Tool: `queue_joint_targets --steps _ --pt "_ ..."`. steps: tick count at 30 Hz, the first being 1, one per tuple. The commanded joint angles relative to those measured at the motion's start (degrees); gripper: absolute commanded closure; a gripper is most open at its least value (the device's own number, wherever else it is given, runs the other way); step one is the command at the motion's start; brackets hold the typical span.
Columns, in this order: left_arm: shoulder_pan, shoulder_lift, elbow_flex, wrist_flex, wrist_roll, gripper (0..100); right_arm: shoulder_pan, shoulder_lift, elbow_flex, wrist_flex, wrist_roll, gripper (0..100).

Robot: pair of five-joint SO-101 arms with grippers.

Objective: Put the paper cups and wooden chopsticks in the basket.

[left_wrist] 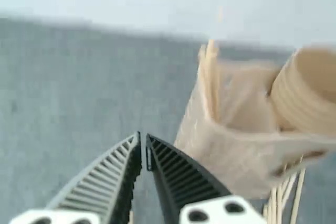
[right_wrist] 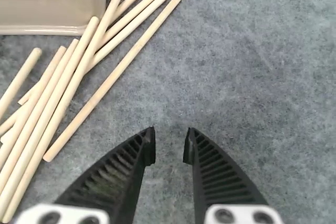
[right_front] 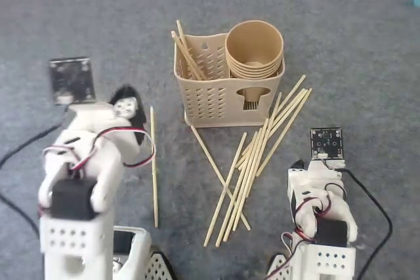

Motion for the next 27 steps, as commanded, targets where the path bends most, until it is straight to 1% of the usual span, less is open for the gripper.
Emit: queue_joint_targets --steps 1,3,4,7,10,13,16,20,25,27 --pt "-0.26 -4.04 -3.74 -11.69 -0.62 99 0.66 -0.92 0.79 -0.48 0.97 89.8" --pt "-0.26 -3.96 -3.82 -14.42 -0.62 99 0.66 -0.92 0.79 -0.48 0.97 89.8" --pt "-0.26 -3.78 -3.65 -14.24 -0.62 99 0.66 -0.92 0.79 -0.48 0.97 89.8" --pt "-0.26 0.09 -2.07 -10.55 -0.62 97 0.66 -0.84 0.79 -0.48 0.97 89.8" --pt "-2.46 8.53 -0.31 -8.09 -0.18 91 0.66 -0.84 0.79 -0.48 0.97 89.8" --pt "-5.98 17.49 -0.40 -9.93 -0.09 86 0.66 -0.84 0.79 -0.48 0.97 89.8" --pt "-7.82 25.05 -0.92 -11.43 -0.09 86 0.66 -0.84 0.79 -0.48 0.97 89.8" --pt "-6.95 33.23 -0.84 -11.96 0.00 86 0.66 -0.84 0.79 -0.48 0.97 89.8" --pt "-5.63 44.84 -0.92 -16.26 5.10 86 0.75 -0.84 0.79 -0.48 0.97 89.8" --pt "-5.36 49.49 -1.27 -17.32 5.36 86 0.75 -0.84 0.79 -0.48 0.97 89.8"
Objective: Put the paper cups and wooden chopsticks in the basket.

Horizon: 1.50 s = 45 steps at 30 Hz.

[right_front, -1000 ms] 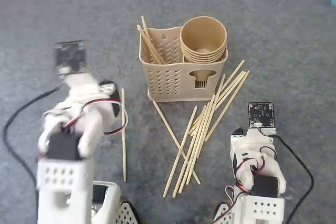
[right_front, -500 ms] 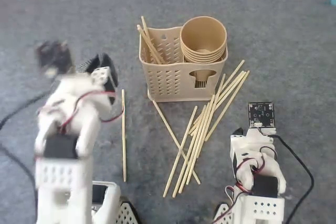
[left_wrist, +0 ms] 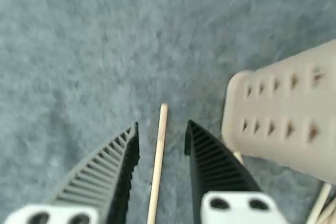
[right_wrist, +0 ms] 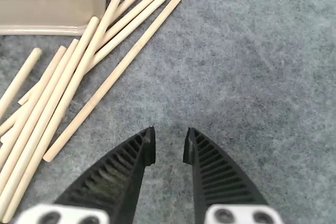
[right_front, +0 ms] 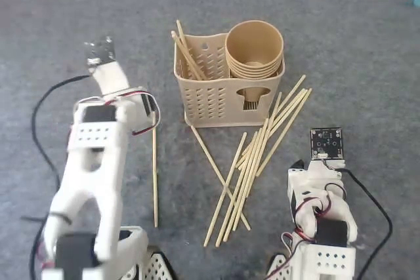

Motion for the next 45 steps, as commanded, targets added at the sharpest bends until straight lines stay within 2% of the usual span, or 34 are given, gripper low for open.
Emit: queue_joint_targets --steps 1,9,17,19,21,25,28,31,39,45 --pt "0.97 9.14 -1.36 -4.04 2.20 86 0.75 -0.84 0.79 -0.48 0.97 89.8" --pt "0.97 23.03 -6.37 -4.57 2.11 86 0.75 -0.84 0.79 -0.48 0.97 89.8" --pt "1.23 31.56 -14.90 3.60 0.35 86 0.75 -0.92 0.79 -0.48 0.97 89.8" --pt "2.02 32.53 -15.87 4.84 -2.73 90 1.71 -0.92 0.79 -0.48 0.97 89.8" --pt "2.29 32.79 -16.13 5.01 -4.22 99 2.15 -0.92 0.79 -0.57 1.67 89.8" --pt "2.11 31.38 -16.13 5.19 -2.90 99 2.15 -0.92 0.79 -0.57 3.16 89.8" --pt "1.85 27.16 -15.78 5.36 -2.81 99 2.15 -0.92 0.79 -0.57 3.16 89.8" --pt "1.93 20.31 -16.13 8.88 -2.99 99 2.15 -0.92 0.79 -0.57 3.16 89.8" --pt "1.76 -4.48 -15.69 10.99 -3.34 99 2.15 -0.92 0.79 -0.57 3.25 89.8" --pt "1.76 -18.55 -15.69 4.92 -3.34 99 2.15 -0.92 0.79 -0.57 3.25 89.8"
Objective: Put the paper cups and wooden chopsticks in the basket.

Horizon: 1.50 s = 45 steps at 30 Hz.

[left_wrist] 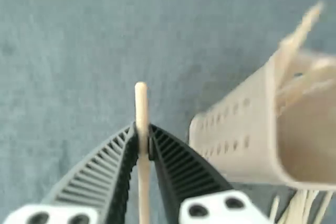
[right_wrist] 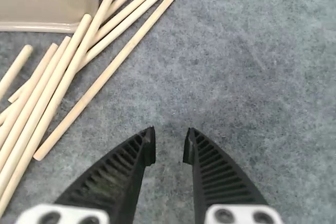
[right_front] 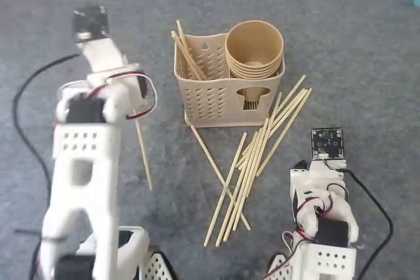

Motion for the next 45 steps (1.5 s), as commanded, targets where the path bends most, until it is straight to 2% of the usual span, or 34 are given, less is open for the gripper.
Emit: queue_joint_targets --steps 1,10,17,21,26,31,38,45 --pt "-0.44 -12.40 -1.01 -6.95 -0.35 99 0.66 -0.92 0.79 -0.57 1.23 89.8" --pt "-1.05 -26.73 6.29 -31.65 -0.26 99 0.66 -0.92 0.79 -0.57 1.32 89.8" --pt "-0.97 -30.42 8.66 -53.19 0.09 99 0.66 -0.92 0.79 -0.66 1.32 89.8" --pt "0.18 -30.24 3.38 -53.36 0.09 99 0.66 -0.92 0.79 -0.66 1.32 89.8" --pt "8.18 -30.15 -0.40 -53.36 0.09 99 0.66 -0.92 0.79 -0.84 1.32 89.8" --pt "13.80 -29.45 0.84 -53.54 0.18 99 0.66 -0.92 0.79 -0.84 1.41 89.8" --pt "17.32 -18.46 2.07 -56.53 0.18 99 0.66 -0.92 0.79 -0.75 1.58 89.8" --pt "17.41 -11.25 4.44 -58.11 0.26 99 0.66 -0.92 0.79 -0.84 1.58 89.8"
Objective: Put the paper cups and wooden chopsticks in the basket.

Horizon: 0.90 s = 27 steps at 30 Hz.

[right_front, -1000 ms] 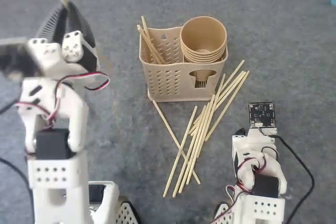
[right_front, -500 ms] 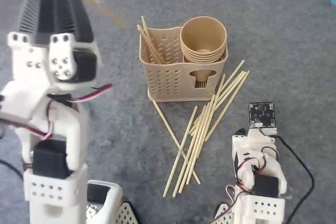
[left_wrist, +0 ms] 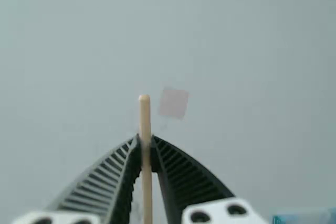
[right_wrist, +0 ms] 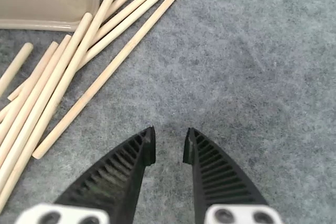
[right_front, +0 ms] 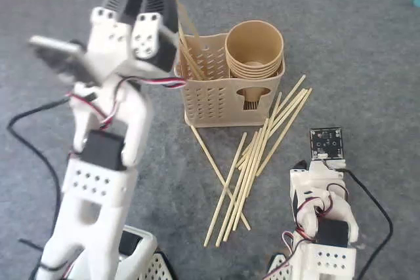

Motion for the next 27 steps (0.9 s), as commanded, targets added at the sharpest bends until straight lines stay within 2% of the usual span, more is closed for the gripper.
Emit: queue_joint_targets --steps 1,8,15,19,22,27 --pt "0.70 2.20 3.03 -1.67 0.35 99 0.66 -0.92 0.79 -0.84 0.70 89.8" --pt "0.70 1.76 9.80 -1.76 0.26 98 0.66 -0.92 0.79 -1.01 0.70 89.8" --pt "0.18 1.49 11.65 -1.41 0.26 79 0.66 -0.92 0.79 -0.92 0.70 89.8" --pt "-2.20 -0.09 10.77 -0.53 -0.09 78 0.66 -0.92 0.79 -0.84 0.70 89.8" --pt "-5.36 -4.31 10.59 6.86 -0.09 78 0.66 -0.92 0.79 -0.57 0.70 89.8" --pt "-11.16 -13.63 10.59 27.87 0.26 78 0.75 -0.92 0.79 -0.57 0.35 89.8"
